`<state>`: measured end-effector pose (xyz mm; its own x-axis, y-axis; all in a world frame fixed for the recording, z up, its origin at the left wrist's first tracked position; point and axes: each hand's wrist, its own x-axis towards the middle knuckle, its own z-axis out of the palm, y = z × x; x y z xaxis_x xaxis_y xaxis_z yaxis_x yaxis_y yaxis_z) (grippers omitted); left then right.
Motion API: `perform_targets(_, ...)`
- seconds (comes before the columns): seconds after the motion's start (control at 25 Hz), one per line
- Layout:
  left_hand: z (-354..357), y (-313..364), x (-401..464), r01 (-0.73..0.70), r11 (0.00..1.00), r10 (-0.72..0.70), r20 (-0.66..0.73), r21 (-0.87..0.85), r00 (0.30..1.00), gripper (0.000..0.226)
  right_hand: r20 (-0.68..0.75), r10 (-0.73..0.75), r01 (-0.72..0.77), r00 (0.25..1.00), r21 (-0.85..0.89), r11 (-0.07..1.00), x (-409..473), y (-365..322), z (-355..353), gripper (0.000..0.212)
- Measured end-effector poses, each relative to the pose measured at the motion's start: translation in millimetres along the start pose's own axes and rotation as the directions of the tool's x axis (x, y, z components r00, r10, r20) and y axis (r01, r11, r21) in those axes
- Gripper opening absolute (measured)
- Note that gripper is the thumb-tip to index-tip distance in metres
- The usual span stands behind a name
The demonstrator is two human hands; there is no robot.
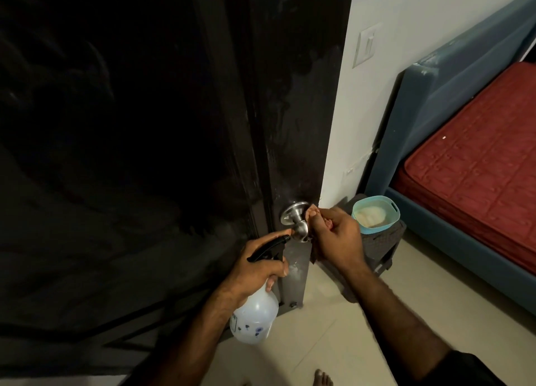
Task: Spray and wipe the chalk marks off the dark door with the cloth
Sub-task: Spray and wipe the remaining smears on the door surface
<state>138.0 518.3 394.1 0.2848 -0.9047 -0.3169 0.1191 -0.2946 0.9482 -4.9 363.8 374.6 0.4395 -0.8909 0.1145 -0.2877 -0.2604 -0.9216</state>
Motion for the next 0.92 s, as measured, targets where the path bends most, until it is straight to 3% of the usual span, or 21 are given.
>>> perform_targets(0.04,-0.2,-1.2,-0.4,0.003,1.000,-0.003,0.001,-0.011,1.000,0.081,-0.037,-0.172,0.168,0.984,-0.086,0.982,-3.3,-1.8,-2.0,0.027)
perform_targets(0.12,0.6,-2.6,-1.2,-0.003,1.000,0.003,0.011,-0.029,1.000,0.080,0.001,-0.378,0.373,0.926,-0.162,0.914,-6.4,-2.3,-5.8,0.028)
perform_targets(0.24,2.0,-3.9,-5.4,-0.015,0.998,0.014,-0.013,-0.059,1.000,0.077,0.120,-0.514,0.524,0.849,-0.313,0.792,-6.3,-4.9,-5.3,0.034)
perform_targets(0.32,-3.1,-6.2,-8.6,-0.020,0.995,0.015,-0.045,-0.098,0.999,0.076,0.152,-0.509,0.515,0.847,-0.467,0.718,-5.4,-12.0,1.3,0.039)
perform_targets(0.4,-11.8,-8.9,-10.7,-0.011,0.992,0.001,-0.080,-0.128,0.997,0.077,0.112,-0.424,0.418,0.899,-0.511,0.751,-3.8,-13.8,12.6,0.042)
perform_targets(0.44,-16.1,-10.3,-12.3,-0.008,0.991,-0.005,-0.096,-0.130,0.995,0.077,0.042,-0.329,0.313,0.943,-0.441,0.841,-3.9,-15.8,18.3,0.042)
perform_targets(0.48,-19.9,-11.3,-14.6,-0.008,0.991,-0.006,-0.110,-0.131,0.994,0.077,-0.043,-0.150,0.132,0.988,-0.282,0.950,-1.6,-16.7,24.8,0.041)
perform_targets(0.52,-23.3,-12.8,-16.4,-0.009,0.991,-0.007,-0.120,-0.132,0.993,0.077,-0.076,0.093,-0.096,0.993,-0.029,0.995,3.2,-18.4,29.9,0.041)
perform_targets(0.56,-25.8,-13.5,-18.2,-0.013,0.991,-0.004,-0.126,-0.136,0.992,0.077,-0.014,0.329,-0.318,0.944,0.217,0.923,10.1,-16.9,32.4,0.042)
perform_targets(0.6,-28.8,-14.2,-19.8,-0.017,0.990,-0.002,-0.135,-0.141,0.991,0.077,0.128,0.498,-0.504,0.858,0.395,0.768,15.9,-14.8,32.6,0.041)
perform_targets(0.64,-31.7,-15.0,-20.9,-0.019,0.989,-0.002,-0.142,-0.145,0.990,0.076,0.311,0.561,-0.632,0.767,0.510,0.583,19.4,-12.3,31.5,0.041)
perform_targets(0.72,-36.0,-15.9,-23.9,-0.013,0.988,-0.010,-0.152,-0.152,0.988,0.075,0.598,0.489,-0.761,0.636,0.593,0.264,18.2,-11.4,30.4,0.049)
perform_targets(0.76,-36.7,-15.9,-25.4,-0.013,0.988,-0.011,-0.150,-0.156,0.989,0.075,0.662,0.440,-0.780,0.607,0.602,0.171,16.0,-11.7,30.0,0.052)
perform_targets(0.84,-38.7,-15.4,-28.3,-0.025,0.987,0.003,-0.140,-0.158,0.990,0.073,0.683,0.413,-0.778,0.603,0.619,0.111,12.8,-12.7,34.4,0.053)
perform_targets(0.92,-42.0,-14.2,-28.2,-0.031,0.991,0.013,-0.134,-0.130,0.991,0.071,0.573,0.455,-0.700,0.682,0.692,0.178,14.4,-8.3,40.1,0.049)
